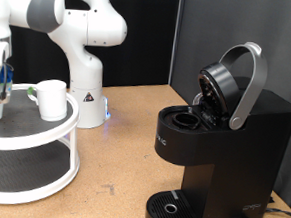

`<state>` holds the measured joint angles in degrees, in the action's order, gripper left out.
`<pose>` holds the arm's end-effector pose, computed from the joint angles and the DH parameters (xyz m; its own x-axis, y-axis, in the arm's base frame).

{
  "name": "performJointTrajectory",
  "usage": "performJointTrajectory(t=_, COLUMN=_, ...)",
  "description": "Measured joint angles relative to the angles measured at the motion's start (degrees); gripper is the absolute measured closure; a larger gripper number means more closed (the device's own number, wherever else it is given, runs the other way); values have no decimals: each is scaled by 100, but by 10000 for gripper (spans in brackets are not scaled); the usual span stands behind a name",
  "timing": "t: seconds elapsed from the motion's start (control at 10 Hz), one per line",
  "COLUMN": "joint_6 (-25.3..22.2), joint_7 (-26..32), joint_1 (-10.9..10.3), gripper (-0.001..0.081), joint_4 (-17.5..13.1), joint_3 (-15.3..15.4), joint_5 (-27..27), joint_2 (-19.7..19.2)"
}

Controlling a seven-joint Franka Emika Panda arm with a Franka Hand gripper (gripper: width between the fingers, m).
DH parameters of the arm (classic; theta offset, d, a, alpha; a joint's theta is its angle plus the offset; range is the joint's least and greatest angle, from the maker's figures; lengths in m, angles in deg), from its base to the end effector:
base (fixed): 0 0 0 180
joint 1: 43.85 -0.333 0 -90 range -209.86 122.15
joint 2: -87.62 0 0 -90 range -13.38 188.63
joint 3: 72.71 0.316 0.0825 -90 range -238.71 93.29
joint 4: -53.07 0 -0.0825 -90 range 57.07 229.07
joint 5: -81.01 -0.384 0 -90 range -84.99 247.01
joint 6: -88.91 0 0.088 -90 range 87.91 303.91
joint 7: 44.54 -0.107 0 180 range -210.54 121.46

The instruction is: Make a cup of coffee with the keurig machine

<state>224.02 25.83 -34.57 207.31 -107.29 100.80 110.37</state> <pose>0.2893 -0.2652 0.3366 0.7366 0.6762 -0.0172 0.6763 -0.7360 0.0300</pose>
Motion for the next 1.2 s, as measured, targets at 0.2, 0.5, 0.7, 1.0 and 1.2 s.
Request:
performJointTrajectory(t=0.2, joint_6=-386, joint_7=220, joint_1=-74, gripper=449, joint_4=-224, joint_3=0, joint_5=-408, joint_2=167)
performJointTrajectory(t=0.5, joint_6=-782, joint_7=263, joint_1=-291, gripper=647, joint_4=-594, joint_3=35, joint_5=-1061, joint_2=463)
performJointTrajectory(t=0.7, joint_6=-897, joint_7=241, joint_1=-302, gripper=724, joint_4=-648, joint_3=72, joint_5=-1111, joint_2=521)
performJointTrajectory(t=1.0, joint_6=-1321, joint_7=187, joint_1=-599, gripper=724, joint_4=-836, joint_3=5, joint_5=-2305, joint_2=514)
performJointTrajectory(t=1.2, joint_6=-1693, joint_7=204, joint_1=-1021, gripper=724, joint_4=-1143, joint_3=-98, joint_5=-3362, joint_2=503)
